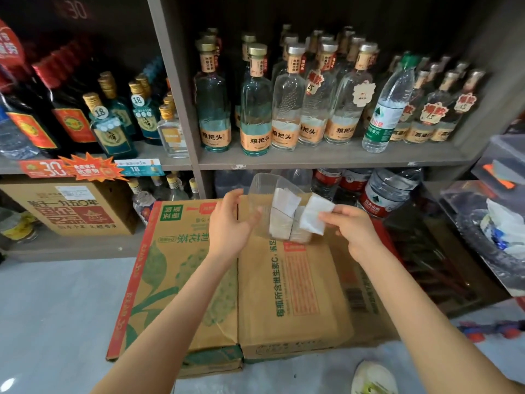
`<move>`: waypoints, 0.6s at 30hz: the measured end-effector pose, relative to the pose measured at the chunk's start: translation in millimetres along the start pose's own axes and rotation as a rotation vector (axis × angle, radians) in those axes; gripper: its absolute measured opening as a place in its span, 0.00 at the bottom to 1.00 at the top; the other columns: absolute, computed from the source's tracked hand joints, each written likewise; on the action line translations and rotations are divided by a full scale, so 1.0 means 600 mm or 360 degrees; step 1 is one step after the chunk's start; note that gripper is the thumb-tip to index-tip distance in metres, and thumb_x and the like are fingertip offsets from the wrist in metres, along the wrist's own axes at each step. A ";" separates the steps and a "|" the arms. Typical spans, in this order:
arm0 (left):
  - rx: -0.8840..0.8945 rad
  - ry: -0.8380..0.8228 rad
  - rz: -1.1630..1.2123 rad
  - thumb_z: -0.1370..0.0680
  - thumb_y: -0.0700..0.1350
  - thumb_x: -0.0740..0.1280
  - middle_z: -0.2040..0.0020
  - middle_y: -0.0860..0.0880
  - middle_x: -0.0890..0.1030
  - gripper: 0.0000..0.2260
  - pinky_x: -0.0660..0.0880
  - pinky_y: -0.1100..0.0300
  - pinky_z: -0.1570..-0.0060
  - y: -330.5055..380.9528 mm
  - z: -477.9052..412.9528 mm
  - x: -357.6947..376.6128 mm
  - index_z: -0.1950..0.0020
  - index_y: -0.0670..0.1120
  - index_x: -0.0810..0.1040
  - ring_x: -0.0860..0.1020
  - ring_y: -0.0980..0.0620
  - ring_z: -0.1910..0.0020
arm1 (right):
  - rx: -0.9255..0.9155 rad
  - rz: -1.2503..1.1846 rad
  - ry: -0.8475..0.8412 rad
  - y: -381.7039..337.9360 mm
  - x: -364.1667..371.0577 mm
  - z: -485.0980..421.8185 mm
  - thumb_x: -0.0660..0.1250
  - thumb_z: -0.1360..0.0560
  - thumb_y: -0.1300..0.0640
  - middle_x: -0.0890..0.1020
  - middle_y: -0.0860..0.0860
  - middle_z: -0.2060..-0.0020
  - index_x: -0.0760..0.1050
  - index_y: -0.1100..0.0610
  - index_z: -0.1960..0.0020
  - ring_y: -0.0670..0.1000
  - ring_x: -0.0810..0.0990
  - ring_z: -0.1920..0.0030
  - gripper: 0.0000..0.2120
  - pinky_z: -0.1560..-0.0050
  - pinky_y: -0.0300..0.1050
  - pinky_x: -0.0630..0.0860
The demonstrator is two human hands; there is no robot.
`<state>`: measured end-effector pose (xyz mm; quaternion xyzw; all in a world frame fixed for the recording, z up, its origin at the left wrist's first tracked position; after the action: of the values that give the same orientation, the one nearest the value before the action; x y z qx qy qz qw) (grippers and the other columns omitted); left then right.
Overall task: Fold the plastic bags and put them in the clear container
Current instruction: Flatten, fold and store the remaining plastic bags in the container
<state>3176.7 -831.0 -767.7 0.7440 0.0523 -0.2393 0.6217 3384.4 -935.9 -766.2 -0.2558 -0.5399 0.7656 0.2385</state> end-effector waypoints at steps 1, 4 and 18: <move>0.0013 -0.0045 -0.0044 0.24 0.53 0.70 0.36 0.51 0.74 0.24 0.69 0.50 0.36 0.002 -0.015 0.008 0.30 0.52 0.69 0.71 0.50 0.36 | -0.0005 0.0015 -0.0007 -0.002 0.003 -0.014 0.71 0.28 0.66 0.82 0.48 0.61 0.78 0.56 0.58 0.45 0.78 0.61 0.07 0.64 0.36 0.68; -0.0060 -0.0253 0.0070 0.24 0.54 0.69 0.34 0.57 0.68 0.28 0.65 0.58 0.37 0.005 -0.040 0.033 0.26 0.58 0.63 0.66 0.57 0.34 | -0.0026 0.0090 -0.0018 0.004 0.017 -0.047 0.72 0.30 0.68 0.82 0.51 0.61 0.79 0.59 0.57 0.49 0.79 0.59 0.07 0.61 0.39 0.72; -0.0113 -0.0337 0.0392 0.25 0.46 0.71 0.30 0.61 0.67 0.30 0.64 0.56 0.30 -0.012 -0.007 0.033 0.26 0.59 0.63 0.65 0.59 0.31 | -0.1278 0.1546 0.0346 0.022 0.029 -0.046 0.78 0.37 0.54 0.79 0.48 0.50 0.77 0.52 0.47 0.52 0.74 0.49 0.20 0.53 0.43 0.57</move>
<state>3192.5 -829.6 -781.8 0.6930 -0.0968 -0.2364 0.6741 3388.0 -909.5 -789.1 -0.6171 -0.5800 0.4942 -0.1966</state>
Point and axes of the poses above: each hand's wrist, its own z-axis away from the middle knuckle, its own x-axis out of the palm, y = z × x, the point moved 3 cm from there along -z, towards the middle knuckle
